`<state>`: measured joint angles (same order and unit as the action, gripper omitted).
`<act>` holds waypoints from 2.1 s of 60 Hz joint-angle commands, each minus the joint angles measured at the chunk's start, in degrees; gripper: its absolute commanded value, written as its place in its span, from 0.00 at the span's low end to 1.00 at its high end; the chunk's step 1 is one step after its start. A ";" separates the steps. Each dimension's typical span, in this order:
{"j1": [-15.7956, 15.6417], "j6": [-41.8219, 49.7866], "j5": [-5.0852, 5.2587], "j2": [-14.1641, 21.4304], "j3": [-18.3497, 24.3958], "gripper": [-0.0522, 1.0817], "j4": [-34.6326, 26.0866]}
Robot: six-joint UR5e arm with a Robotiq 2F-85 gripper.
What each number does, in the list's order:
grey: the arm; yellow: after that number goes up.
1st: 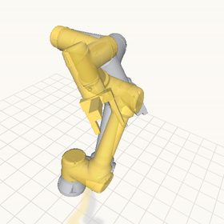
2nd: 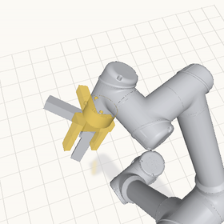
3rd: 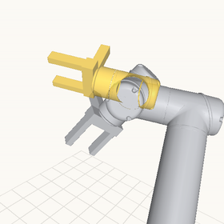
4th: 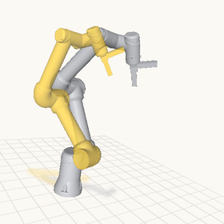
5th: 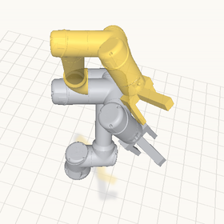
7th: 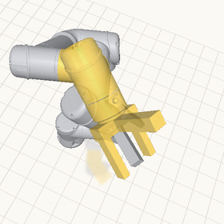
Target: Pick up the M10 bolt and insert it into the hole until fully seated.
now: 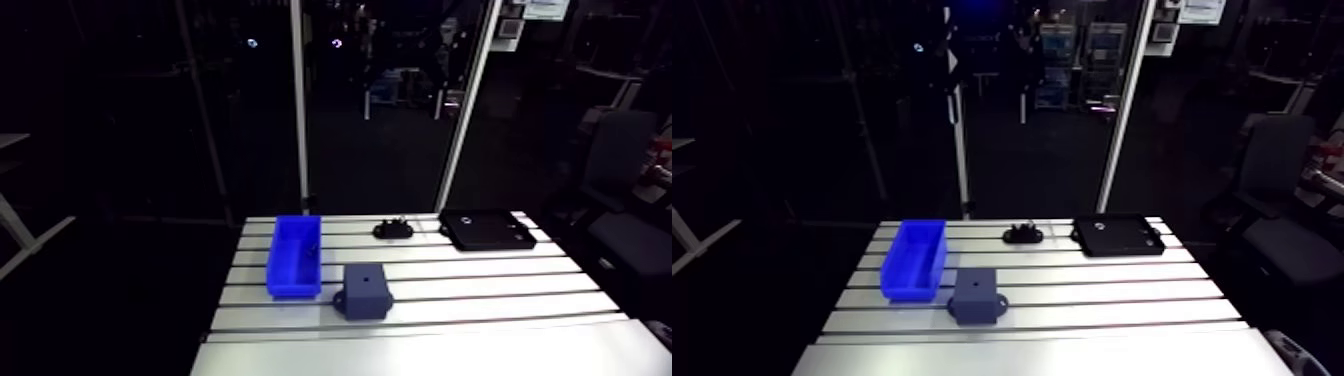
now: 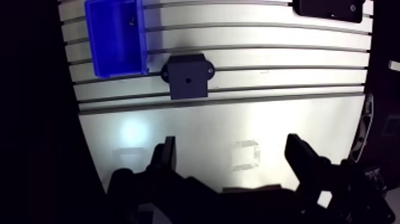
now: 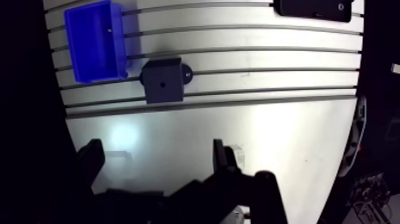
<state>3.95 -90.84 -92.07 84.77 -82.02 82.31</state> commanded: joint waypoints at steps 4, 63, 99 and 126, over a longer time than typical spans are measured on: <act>-0.44 -0.96 -0.44 0.17 -0.55 0.05 0.54; 1.45 -5.14 -0.53 -5.08 -3.65 0.05 20.62; 4.84 -9.05 -0.17 -13.77 -5.65 0.05 34.57; 6.14 -10.53 2.79 -17.55 -6.34 0.05 39.52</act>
<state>9.29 -100.76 -91.18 68.85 -87.95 119.86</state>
